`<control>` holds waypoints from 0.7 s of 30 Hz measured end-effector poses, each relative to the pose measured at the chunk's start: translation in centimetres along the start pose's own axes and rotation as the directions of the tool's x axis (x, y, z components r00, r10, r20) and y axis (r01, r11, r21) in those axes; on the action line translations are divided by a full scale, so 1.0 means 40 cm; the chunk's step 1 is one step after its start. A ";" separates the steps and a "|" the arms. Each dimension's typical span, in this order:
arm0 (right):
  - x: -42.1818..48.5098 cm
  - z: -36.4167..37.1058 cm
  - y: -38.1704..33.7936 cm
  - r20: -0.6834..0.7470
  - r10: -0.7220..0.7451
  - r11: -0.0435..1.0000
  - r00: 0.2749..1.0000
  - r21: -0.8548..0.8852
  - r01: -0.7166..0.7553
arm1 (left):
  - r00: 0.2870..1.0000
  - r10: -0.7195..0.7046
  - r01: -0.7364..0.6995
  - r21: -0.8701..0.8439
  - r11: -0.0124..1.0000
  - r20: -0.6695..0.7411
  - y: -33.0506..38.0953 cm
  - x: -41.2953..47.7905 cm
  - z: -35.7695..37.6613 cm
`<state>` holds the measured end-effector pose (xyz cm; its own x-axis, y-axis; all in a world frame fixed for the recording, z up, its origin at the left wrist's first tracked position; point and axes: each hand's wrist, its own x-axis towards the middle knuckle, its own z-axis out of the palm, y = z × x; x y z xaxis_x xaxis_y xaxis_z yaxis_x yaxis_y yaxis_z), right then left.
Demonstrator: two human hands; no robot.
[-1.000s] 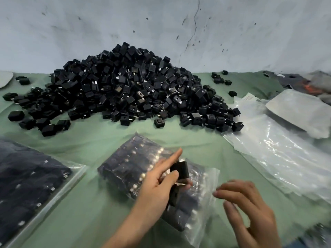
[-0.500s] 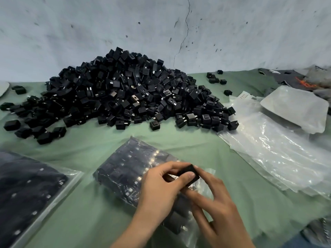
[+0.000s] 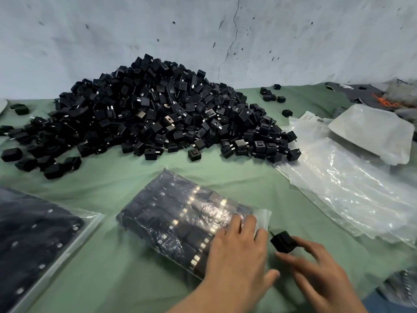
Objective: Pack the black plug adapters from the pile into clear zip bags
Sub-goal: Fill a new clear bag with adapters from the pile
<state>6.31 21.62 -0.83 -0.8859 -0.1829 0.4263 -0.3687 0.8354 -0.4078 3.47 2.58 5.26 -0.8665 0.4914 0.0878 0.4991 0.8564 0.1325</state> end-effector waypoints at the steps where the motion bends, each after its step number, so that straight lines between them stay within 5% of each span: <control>1: -0.008 0.007 -0.006 0.015 -0.028 1.000 0.999 0.000 0.028 | 1.000 -0.001 0.001 0.012 1.000 0.020 0.004 0.006 0.000; 10: 0.057 0.077 -0.041 0.190 -0.321 0.945 0.928 0.121 0.303 | 0.999 -0.029 0.030 -0.019 0.999 0.038 0.012 0.018 0.001; 13: 0.110 0.109 -0.069 0.194 -0.416 0.903 0.888 0.205 0.378 | 0.981 0.021 -0.031 -0.046 0.998 -0.192 -0.005 0.002 0.000; 16: 0.164 0.142 -0.108 0.217 -0.429 0.887 0.877 0.282 0.365 | 0.880 0.028 -0.191 -0.299 0.935 -0.474 -0.056 -0.018 -0.013; 18: 0.190 0.167 -0.115 0.247 -0.471 0.875 0.847 0.257 0.411 | 0.804 -0.148 -0.224 -0.525 0.822 -0.575 -0.124 -0.017 -0.025; 21: 0.238 0.200 -0.121 0.530 -0.381 0.906 0.758 0.050 0.420 | 0.578 -0.535 -0.176 -0.735 0.655 -0.616 -0.279 -0.020 -0.042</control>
<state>-2.60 11.68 -1.27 -0.6801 -0.7313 0.0508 -0.7205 0.6541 -0.2305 -1.39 -7.61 5.36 -0.7620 -0.2719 0.5877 0.4867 0.3582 0.7967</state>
